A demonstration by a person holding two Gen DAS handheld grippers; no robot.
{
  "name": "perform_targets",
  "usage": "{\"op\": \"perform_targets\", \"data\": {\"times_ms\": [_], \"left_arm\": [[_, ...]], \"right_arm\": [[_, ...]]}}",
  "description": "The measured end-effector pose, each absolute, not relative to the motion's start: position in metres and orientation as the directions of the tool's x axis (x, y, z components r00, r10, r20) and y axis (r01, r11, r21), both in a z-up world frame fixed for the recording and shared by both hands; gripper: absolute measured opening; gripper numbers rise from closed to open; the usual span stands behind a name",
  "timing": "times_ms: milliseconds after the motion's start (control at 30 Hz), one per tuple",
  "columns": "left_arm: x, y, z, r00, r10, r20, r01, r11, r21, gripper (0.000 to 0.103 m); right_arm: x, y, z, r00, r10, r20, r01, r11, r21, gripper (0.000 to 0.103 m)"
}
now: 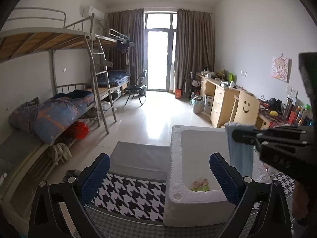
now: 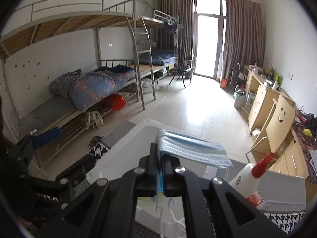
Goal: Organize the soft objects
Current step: 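Lower the blue mask into the foam box and open the right tool, then move both open tools back from the box toward the remaining items on the table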
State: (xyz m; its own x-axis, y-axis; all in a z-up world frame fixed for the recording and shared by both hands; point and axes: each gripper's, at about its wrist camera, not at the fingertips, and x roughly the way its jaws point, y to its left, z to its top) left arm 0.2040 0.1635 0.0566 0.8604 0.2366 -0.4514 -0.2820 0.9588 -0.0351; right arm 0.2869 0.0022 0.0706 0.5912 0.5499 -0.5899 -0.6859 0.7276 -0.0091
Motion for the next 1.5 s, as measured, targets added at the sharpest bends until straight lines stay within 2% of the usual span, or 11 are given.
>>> {"op": "perform_targets", "data": {"times_ms": [300, 333, 367, 433, 467, 1000, 1133, 1400, 1500], "left_arm": [[0.201, 0.169, 0.055, 0.860, 0.237, -0.453, -0.290, 0.956, -0.050, 0.101], [0.200, 0.170, 0.055, 0.859, 0.238, -0.453, -0.291, 0.955, -0.052, 0.101], [0.200, 0.172, 0.055, 0.858, 0.240, -0.454, -0.295, 0.954, -0.053, 0.101], [0.200, 0.174, 0.054, 0.857, 0.240, -0.456, -0.296, 0.954, -0.055, 0.101], [0.199, 0.175, 0.054, 0.857, 0.240, -0.456, -0.296, 0.954, -0.055, 0.101], [0.196, 0.172, 0.054, 0.856, 0.242, -0.456, -0.294, 0.955, -0.045, 0.101], [0.193, 0.167, 0.058, 0.862, 0.234, -0.450, -0.283, 0.958, -0.044, 0.101], [0.187, 0.158, 0.068, 0.876, 0.224, -0.426, -0.265, 0.964, -0.038, 0.101], [0.183, 0.155, 0.070, 0.876, 0.231, -0.423, -0.268, 0.963, -0.030, 0.101]], "right_arm": [[0.298, 0.015, 0.052, 0.523, 0.509, -0.683, -0.702, 0.712, -0.008, 0.007], [0.299, 0.017, 0.050, 0.514, 0.498, -0.699, -0.704, 0.710, -0.012, 0.015], [0.300, 0.017, 0.048, 0.500, 0.492, -0.713, -0.710, 0.704, -0.012, 0.028], [0.300, 0.017, 0.044, 0.485, 0.480, -0.731, -0.711, 0.703, -0.011, 0.046], [0.300, 0.016, 0.044, 0.488, 0.479, -0.729, -0.709, 0.706, -0.011, 0.050], [0.285, 0.007, 0.063, 0.519, 0.504, -0.691, -0.709, 0.705, -0.020, 0.056], [0.279, 0.002, 0.072, 0.543, 0.513, -0.665, -0.700, 0.714, -0.021, 0.063], [0.267, -0.011, 0.081, 0.580, 0.526, -0.622, -0.688, 0.725, -0.029, 0.070], [0.265, -0.021, 0.084, 0.607, 0.524, -0.598, -0.670, 0.741, -0.031, 0.078]]}}
